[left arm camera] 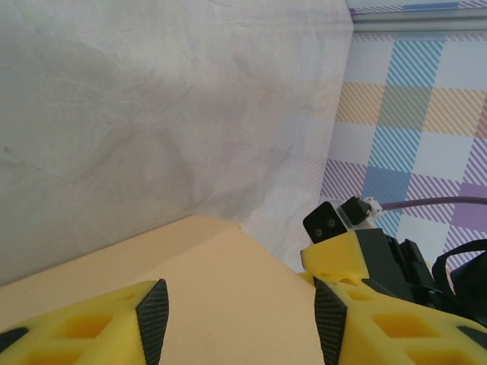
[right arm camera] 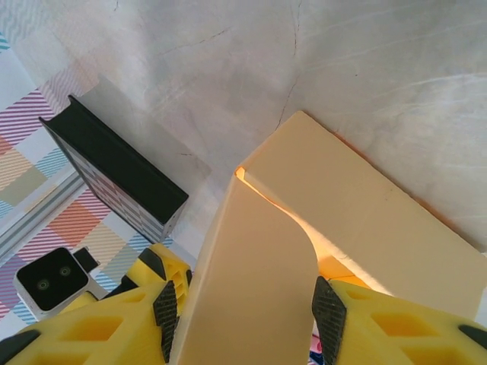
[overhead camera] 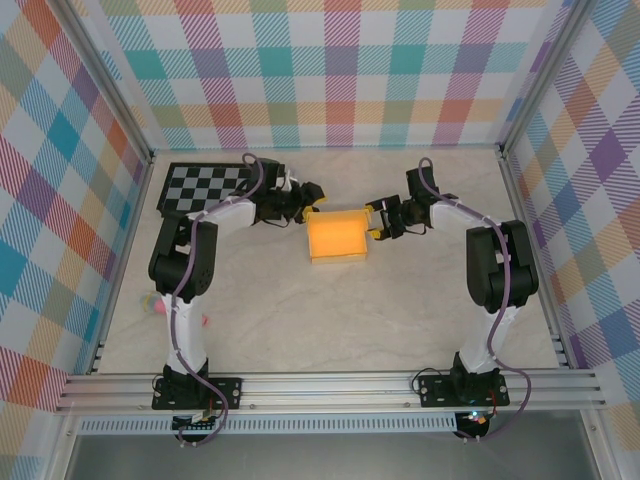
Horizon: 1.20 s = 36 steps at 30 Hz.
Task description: Fold the paper box
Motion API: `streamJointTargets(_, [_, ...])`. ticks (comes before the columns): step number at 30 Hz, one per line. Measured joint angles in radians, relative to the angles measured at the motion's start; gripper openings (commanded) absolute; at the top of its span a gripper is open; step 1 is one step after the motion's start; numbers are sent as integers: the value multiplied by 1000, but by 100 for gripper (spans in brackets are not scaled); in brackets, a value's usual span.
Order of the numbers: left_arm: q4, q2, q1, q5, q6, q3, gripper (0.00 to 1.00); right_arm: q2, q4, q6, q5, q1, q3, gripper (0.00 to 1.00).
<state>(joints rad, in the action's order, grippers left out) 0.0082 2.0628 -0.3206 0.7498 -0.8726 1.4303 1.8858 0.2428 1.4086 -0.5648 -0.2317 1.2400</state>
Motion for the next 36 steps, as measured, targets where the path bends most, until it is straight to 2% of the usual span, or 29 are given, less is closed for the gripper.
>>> streamJointTargets(6, [-189, -63, 49, -28, 114, 0, 63, -2, 26, -41, 0, 15, 1, 60])
streamJointTargets(10, [-331, -128, 105, -51, 213, 2, 66, -16, 120, -176, 7, 64, 28, 62])
streamJointTargets(16, [-531, -221, 168, -87, 338, 10, 61, -92, 283, -534, 77, 153, 117, 61])
streamJointTargets(23, [-707, -302, 166, -39, 429, 21, 60, -126, 478, -977, 79, 151, 293, 62])
streamJointTargets(26, [-746, -314, 157, 14, 477, 21, 65, -171, 483, -1160, 51, 146, 245, 67])
streamJointTargets(29, [-763, -317, 150, 65, 538, 26, 71, -288, 430, -1354, 2, 146, 90, 76])
streamJointTargets(30, [-763, -317, 146, 74, 554, 29, 72, -325, 419, -1405, -12, 146, 51, 77])
streamJointTargets(32, [-749, -317, 138, 80, 565, 34, 72, -346, 404, -1467, -47, 145, 41, 74])
streamJointTargets(36, [-663, -305, 108, 74, 568, 53, 74, -256, 351, -1501, -92, 119, 126, 67])
